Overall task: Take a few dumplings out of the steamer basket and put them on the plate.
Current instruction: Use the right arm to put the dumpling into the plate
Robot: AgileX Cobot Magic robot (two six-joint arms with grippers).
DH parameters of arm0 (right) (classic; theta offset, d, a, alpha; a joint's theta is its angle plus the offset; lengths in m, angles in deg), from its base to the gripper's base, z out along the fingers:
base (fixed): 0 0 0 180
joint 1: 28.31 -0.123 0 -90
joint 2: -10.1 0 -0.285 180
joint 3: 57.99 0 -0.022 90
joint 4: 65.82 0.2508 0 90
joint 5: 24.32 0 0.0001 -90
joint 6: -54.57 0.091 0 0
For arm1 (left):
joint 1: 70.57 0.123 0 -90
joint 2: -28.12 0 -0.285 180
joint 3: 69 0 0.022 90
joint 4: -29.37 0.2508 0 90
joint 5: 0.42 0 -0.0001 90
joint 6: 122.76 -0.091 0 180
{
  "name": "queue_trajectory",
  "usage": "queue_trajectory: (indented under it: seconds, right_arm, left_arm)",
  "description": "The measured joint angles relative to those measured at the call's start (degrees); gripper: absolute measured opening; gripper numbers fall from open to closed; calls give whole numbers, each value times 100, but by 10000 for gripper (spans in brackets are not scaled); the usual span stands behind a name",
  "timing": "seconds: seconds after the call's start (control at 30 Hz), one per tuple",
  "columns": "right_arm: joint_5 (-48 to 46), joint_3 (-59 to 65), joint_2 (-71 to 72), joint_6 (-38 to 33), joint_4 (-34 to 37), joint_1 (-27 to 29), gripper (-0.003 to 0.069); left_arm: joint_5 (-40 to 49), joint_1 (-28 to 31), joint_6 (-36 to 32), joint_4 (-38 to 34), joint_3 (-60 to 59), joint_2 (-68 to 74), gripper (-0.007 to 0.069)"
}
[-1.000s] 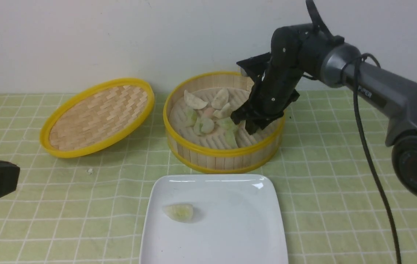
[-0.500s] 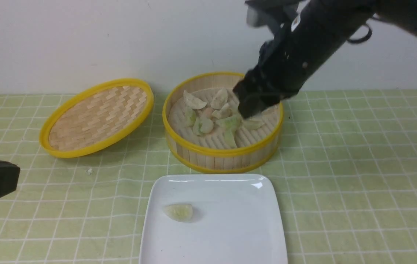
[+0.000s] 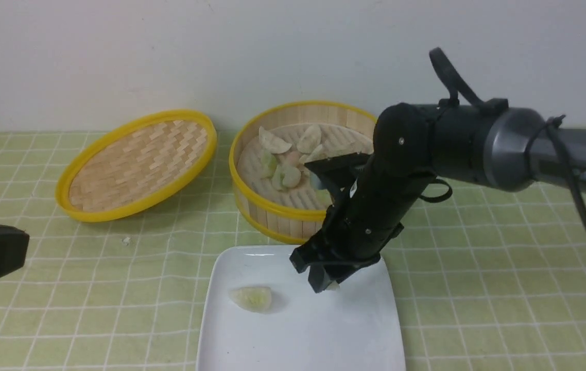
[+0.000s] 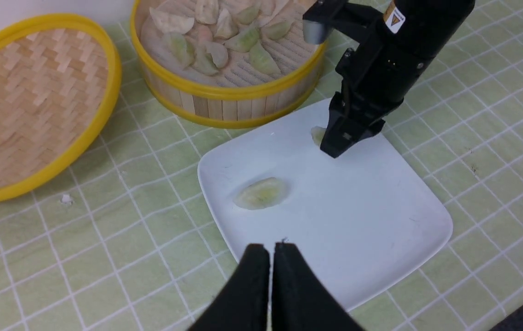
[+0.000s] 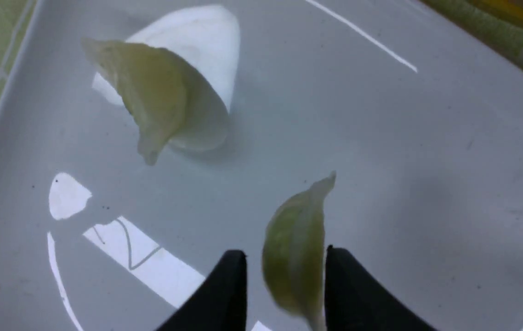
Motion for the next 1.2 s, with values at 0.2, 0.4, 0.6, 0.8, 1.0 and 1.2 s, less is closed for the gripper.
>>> queue_trajectory:
  seconds: [0.2, 0.4, 0.6, 0.8, 1.0, 1.2]
  right_arm:
    - [39, -9, -57, 0, -21, 0, 437]
    - [-1101, -680, 163, 44, -614, 0, 434]
    - [-1329, -1119, 1293, 557, -1501, 0, 257]
    - [-1471, -1140, 3105, 980, -1990, 0, 120]
    - [-1543, -1025, 4752, 1148, -2090, 0, 81]
    - [-821, 430, 6856, 1303, -2278, 0, 78]
  left_arm:
    - [-57, 0, -20, 0, -5, 0, -6]
    - [-121, 0, -19, 0, -5, 0, -6]
    - [-464, 0, -19, -5, -5, 0, -6]
    - [-871, 0, -25, -21, -5, 0, -6]
    - [-1059, 0, -25, -28, -5, 0, -6]
    - [-1338, 0, -25, -28, -10, 0, -6]
